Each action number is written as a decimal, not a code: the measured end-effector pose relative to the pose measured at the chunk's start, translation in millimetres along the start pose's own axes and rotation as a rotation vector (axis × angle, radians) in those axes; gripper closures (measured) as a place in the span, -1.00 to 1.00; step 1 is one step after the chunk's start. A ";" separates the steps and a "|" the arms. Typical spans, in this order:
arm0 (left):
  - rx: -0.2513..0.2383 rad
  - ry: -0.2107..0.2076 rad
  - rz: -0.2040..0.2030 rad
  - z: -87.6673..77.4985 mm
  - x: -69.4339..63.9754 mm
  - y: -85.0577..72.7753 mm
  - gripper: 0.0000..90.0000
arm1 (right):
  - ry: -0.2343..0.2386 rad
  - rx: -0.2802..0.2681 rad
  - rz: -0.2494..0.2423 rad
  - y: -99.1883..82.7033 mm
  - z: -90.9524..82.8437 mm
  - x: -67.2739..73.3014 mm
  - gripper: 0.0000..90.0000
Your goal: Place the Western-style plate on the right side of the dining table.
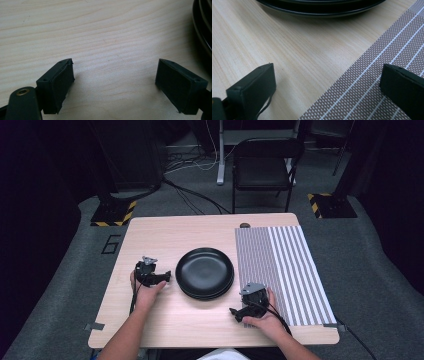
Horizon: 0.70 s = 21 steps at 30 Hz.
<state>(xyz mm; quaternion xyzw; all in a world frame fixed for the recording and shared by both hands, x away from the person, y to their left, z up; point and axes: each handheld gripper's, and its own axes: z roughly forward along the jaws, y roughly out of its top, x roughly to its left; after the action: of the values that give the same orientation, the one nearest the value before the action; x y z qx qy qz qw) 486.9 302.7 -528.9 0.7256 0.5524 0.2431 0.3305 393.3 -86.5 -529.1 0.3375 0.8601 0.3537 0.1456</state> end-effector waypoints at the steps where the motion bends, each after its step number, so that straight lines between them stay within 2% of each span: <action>1: 0.000 0.000 0.000 0.1 0.0 0.1 -0.67 | 0.000 0.000 0.000 0.0 -0.1 0.0 -1.00; 7: 0.007 0.011 0.001 -0.6 -1.3 -0.1 -0.66 | 0.000 0.000 0.000 0.0 0.0 -0.1 -1.00; 21: 0.012 0.005 0.001 -1.1 -1.3 -0.1 -0.66 | 0.000 0.000 0.000 -0.1 0.0 0.0 -1.00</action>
<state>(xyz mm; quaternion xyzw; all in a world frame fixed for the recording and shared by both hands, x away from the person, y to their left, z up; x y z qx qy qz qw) 485.7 301.7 -528.2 0.7271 0.5544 0.2419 0.3248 393.3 -86.5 -529.2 0.3376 0.8601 0.3537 0.1453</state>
